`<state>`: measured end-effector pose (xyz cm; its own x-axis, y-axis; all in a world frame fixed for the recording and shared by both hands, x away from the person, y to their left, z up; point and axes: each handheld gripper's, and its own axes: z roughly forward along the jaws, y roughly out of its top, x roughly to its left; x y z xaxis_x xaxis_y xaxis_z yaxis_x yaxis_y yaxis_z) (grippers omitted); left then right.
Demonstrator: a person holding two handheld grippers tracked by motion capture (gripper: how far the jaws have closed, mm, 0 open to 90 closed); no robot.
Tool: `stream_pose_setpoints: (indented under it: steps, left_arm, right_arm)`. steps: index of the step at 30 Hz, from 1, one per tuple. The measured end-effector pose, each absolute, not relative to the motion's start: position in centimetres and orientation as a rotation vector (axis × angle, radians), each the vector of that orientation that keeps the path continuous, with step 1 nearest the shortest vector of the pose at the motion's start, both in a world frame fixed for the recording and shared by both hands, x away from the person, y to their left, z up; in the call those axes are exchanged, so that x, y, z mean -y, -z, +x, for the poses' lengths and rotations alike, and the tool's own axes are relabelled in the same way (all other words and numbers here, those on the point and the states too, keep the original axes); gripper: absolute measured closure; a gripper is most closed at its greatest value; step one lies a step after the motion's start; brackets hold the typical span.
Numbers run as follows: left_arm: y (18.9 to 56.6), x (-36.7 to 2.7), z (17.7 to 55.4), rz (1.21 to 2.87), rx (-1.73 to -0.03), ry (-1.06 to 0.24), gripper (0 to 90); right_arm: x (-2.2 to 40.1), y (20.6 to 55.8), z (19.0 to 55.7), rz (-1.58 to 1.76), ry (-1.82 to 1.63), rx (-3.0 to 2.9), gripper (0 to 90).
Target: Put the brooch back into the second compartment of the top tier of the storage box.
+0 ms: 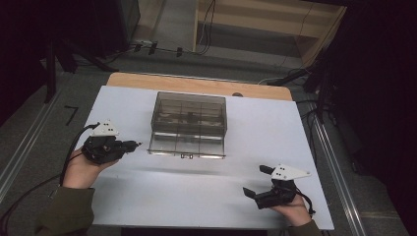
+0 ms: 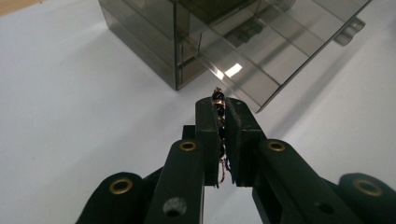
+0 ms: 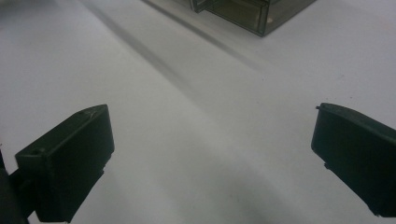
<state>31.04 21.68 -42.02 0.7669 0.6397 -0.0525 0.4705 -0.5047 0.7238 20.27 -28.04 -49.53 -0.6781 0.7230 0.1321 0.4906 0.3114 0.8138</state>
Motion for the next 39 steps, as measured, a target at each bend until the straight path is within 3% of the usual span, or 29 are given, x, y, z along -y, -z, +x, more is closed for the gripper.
stream_pose_setpoints:
  steps: [39]
  left_arm:
    - [38.7, -14.7, 32.1, 2.177, -0.634, -0.242, 84.2]
  right_arm:
    - [28.0, 49.4, 20.1, 1.093, -1.310, -2.320, 0.0]
